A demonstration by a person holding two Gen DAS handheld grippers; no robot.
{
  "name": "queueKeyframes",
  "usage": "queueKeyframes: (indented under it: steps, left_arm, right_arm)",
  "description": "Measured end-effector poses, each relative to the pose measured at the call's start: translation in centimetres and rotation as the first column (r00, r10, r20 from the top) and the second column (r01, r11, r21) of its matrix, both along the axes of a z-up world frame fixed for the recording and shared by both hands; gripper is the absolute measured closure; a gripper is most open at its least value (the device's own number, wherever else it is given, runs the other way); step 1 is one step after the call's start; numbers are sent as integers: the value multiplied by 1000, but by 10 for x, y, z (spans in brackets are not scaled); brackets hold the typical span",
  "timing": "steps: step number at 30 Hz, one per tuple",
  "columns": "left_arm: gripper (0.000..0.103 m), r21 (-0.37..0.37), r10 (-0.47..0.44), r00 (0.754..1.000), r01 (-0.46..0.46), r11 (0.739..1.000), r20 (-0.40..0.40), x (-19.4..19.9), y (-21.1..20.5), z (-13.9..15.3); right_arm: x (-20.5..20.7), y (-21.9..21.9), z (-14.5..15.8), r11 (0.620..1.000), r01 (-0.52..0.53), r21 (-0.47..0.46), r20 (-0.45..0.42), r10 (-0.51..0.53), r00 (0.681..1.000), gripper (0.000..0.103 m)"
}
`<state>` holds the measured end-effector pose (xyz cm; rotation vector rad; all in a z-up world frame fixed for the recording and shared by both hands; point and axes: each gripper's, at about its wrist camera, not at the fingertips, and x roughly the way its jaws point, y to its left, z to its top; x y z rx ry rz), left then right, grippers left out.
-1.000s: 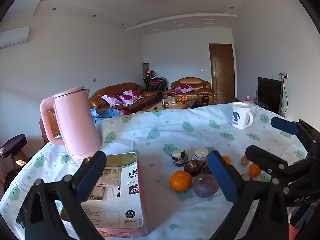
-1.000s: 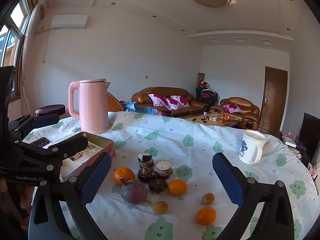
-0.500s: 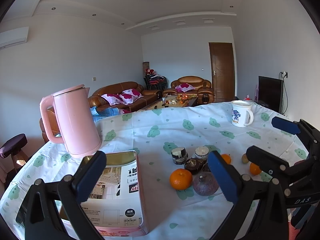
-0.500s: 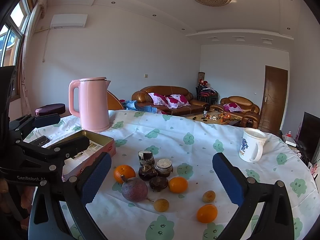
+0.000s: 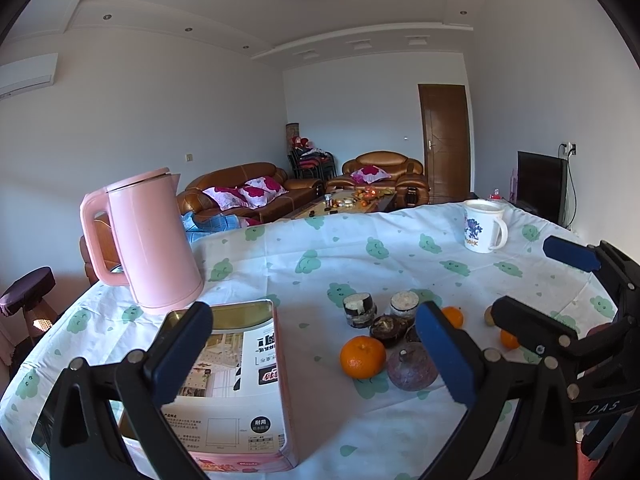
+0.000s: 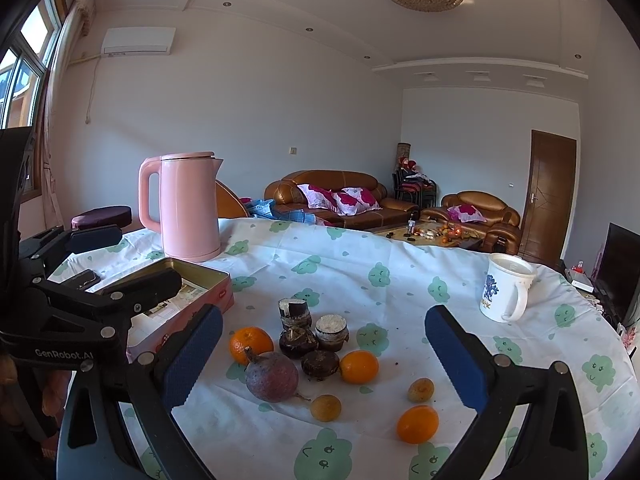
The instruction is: Organize fruits
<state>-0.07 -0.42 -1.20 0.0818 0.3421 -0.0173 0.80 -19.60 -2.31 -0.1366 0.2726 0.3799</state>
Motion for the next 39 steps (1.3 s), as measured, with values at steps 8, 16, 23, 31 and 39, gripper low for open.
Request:
queueKeyframes:
  steps: [8,16,23,31,39]
  left_arm:
    - [0,-1,0,1000,0,1000,0,0,0,-1]
    - [0,-1,4,1000,-4,1000,-4,-1,1,-4]
    - [0,-2,5,1000,-5,1000,-9,0,5,-7]
    - [0,-1,5,1000,-5,1000,-16,1,5,-10]
    - [0,14,-2,999,2,1000,-38,5,-1,-14]
  right_arm:
    - [-1,2,-4,1000,-3,-3,-8,3,1000,1]
    - [1,3,-5,1000,-6,-2,-16,6,1000,1]
    - [0,4,-7,1000,-9,-3,-21,9,1000,1]
    - [1,3,-8,1000,-1,-2,-26,1,1000,1]
    - [5,-6,-12,1000,31,-3,-41,-31,999,1]
